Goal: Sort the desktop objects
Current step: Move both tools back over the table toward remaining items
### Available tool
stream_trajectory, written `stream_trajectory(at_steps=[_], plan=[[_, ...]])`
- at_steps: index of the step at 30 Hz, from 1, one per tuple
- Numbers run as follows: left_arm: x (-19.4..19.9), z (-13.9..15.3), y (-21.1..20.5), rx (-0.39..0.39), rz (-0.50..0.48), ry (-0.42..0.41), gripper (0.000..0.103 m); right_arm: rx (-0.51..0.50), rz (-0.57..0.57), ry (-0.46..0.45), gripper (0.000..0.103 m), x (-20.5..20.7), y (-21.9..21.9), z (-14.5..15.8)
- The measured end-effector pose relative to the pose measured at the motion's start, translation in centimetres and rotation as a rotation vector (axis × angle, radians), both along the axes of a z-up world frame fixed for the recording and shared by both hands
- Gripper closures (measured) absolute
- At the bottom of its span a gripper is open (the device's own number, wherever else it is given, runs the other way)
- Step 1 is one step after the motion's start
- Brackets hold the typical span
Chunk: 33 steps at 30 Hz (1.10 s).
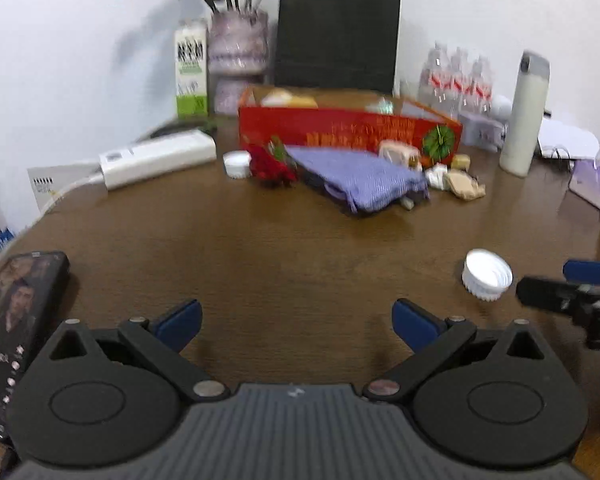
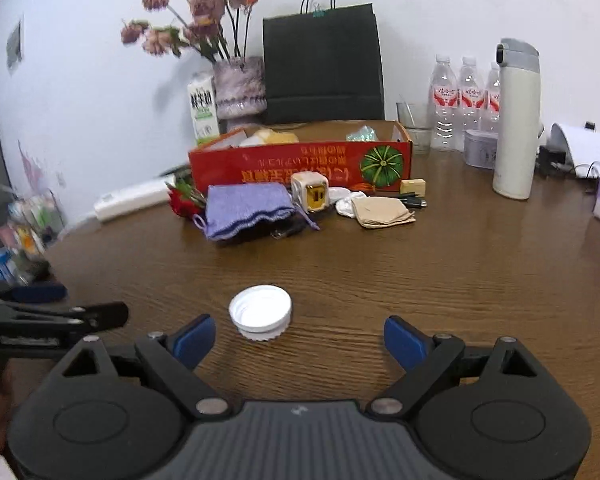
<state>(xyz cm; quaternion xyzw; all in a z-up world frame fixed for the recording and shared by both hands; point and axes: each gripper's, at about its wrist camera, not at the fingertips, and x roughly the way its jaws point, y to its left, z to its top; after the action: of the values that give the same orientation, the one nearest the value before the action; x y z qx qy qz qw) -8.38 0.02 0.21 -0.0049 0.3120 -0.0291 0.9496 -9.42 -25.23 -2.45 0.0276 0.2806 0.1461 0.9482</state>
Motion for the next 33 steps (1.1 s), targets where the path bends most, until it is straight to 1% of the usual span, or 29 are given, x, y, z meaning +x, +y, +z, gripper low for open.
stream_trajectory(at_steps=[3, 5, 8, 13, 15, 20, 26, 33], plan=[[0.2, -0.2, -0.5, 0.027, -0.005, 0.013, 0.000, 0.081, 0.004, -0.026, 0.012, -0.5, -1.2, -0.1], [0.5, -0.5, -0.6, 0.029, -0.019, 0.047, 0.000, 0.111, -0.020, -0.036, 0.012, -0.6, -1.6, -0.1], [0.4, -0.6, -0.8, 0.038, -0.017, 0.047, 0.000, 0.152, -0.014, -0.049, 0.012, -0.8, -2.1, -0.1], [0.3, -0.6, -1.0, 0.047, -0.012, 0.045, 0.000, 0.244, -0.002, -0.120, 0.012, -1.9, -3.1, 0.1], [0.3, -0.6, -0.9, 0.045, -0.004, 0.045, 0.000, 0.252, -0.015, -0.127, 0.012, -2.0, -3.1, 0.1], [0.3, -0.5, -1.0, 0.051, -0.007, 0.043, 0.000, 0.243, 0.004, -0.131, 0.012, -2.0, -2.6, 0.2], [0.0, -0.5, -1.0, 0.050, 0.005, 0.029, 0.000, 0.267, -0.003, -0.135, 0.012, -2.1, -3.1, 0.1], [0.2, -0.6, -1.1, 0.050, -0.003, 0.041, 0.000, 0.279, -0.018, -0.135, 0.012, -2.1, -3.2, 0.1]])
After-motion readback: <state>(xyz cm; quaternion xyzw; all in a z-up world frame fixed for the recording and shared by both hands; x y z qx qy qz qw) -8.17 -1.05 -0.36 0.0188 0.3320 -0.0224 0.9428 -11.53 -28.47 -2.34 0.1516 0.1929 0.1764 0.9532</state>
